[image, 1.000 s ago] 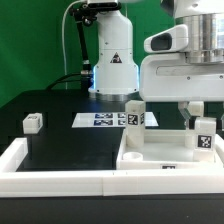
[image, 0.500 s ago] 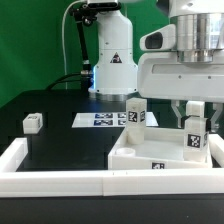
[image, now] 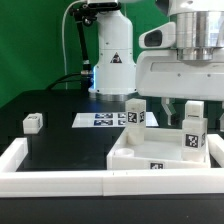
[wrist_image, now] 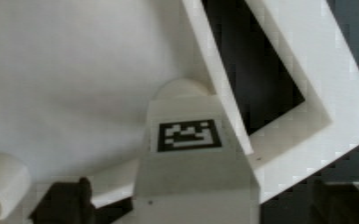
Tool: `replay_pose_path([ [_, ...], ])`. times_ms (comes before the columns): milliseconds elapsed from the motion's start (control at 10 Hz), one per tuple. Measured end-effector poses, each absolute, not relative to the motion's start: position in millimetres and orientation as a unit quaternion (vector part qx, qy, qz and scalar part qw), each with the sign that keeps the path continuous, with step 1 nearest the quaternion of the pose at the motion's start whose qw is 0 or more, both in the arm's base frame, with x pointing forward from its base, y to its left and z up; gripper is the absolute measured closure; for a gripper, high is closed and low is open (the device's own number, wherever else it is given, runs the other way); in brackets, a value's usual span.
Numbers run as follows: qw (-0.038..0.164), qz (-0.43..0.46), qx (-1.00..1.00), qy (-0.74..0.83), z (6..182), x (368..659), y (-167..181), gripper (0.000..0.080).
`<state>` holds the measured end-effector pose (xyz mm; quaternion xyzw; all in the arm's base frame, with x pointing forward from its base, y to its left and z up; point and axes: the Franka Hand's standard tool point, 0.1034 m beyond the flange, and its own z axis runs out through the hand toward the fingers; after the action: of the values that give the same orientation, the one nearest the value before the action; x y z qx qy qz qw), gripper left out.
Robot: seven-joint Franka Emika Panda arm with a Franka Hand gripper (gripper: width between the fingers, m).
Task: Assemble square table
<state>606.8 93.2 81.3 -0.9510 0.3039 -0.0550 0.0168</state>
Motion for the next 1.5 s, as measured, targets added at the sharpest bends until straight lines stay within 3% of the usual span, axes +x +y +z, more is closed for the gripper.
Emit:
replay_pose_path([
  [200,0.021,-0.061,-0.966,0.252,93.5,597,89,0.0161],
  [400,0.031,-0.069,-0.982,0.171,118.9,587,60,0.0152],
  [500,0.029,-0.071,-0.986,0.145,121.5,586,46,0.0151],
  [700,0.023,-0.070,-0.988,0.138,119.3,584,15,0.0151],
  [1200,0.021,-0.069,-0.990,0.121,117.4,583,17,0.0151],
  [1500,0.008,-0.062,-0.998,0.029,106.9,563,-29,0.0151],
])
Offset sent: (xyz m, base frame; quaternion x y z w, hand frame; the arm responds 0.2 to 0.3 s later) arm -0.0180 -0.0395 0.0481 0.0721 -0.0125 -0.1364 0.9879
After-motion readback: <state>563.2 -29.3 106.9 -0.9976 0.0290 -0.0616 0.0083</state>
